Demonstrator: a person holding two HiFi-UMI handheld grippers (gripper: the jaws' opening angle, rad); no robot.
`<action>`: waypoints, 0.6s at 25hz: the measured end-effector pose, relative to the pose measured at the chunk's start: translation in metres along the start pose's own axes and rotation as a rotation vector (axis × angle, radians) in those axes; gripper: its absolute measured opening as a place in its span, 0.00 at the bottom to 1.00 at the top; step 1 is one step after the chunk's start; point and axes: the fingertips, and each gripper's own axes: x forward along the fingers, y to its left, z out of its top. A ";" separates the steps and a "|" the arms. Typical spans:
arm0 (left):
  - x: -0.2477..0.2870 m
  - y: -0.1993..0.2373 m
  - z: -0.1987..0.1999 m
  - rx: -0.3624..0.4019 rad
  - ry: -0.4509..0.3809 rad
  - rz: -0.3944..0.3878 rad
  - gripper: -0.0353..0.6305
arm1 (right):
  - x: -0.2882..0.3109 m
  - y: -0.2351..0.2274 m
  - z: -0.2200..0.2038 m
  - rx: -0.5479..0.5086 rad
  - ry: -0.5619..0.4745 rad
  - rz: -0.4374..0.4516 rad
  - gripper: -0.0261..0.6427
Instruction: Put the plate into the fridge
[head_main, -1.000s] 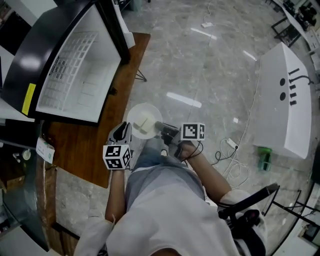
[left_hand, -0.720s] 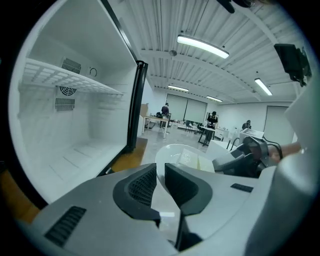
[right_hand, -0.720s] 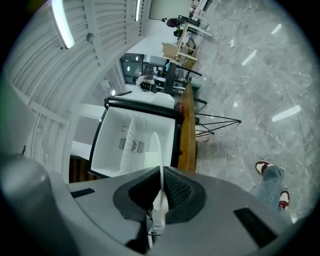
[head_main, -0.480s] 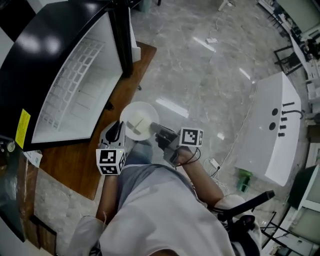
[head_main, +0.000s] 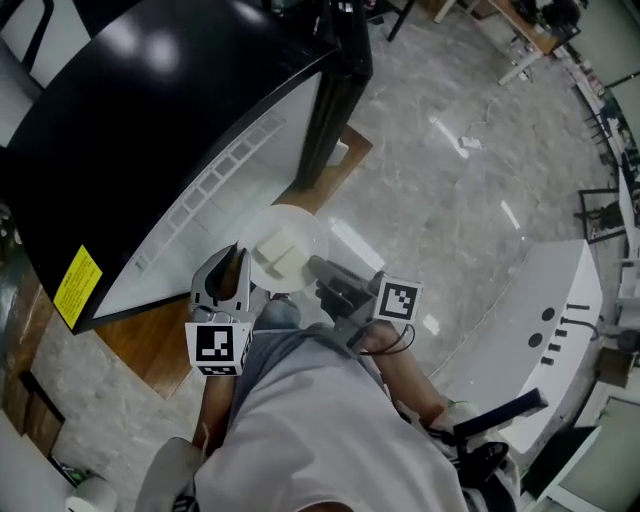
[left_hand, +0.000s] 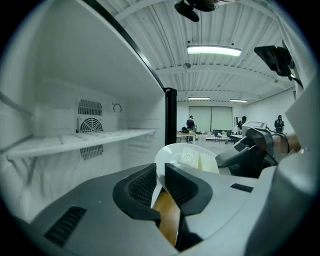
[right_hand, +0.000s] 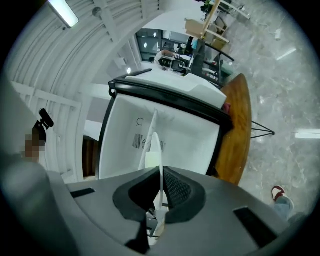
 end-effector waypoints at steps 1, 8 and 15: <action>0.000 0.014 0.014 -0.004 -0.018 0.020 0.15 | 0.014 0.011 0.007 -0.005 0.015 0.014 0.07; -0.021 0.063 0.066 0.017 -0.087 0.162 0.15 | 0.072 0.057 0.027 -0.033 0.143 0.098 0.07; -0.040 0.094 0.085 0.030 -0.146 0.396 0.15 | 0.120 0.083 0.040 -0.055 0.272 0.154 0.07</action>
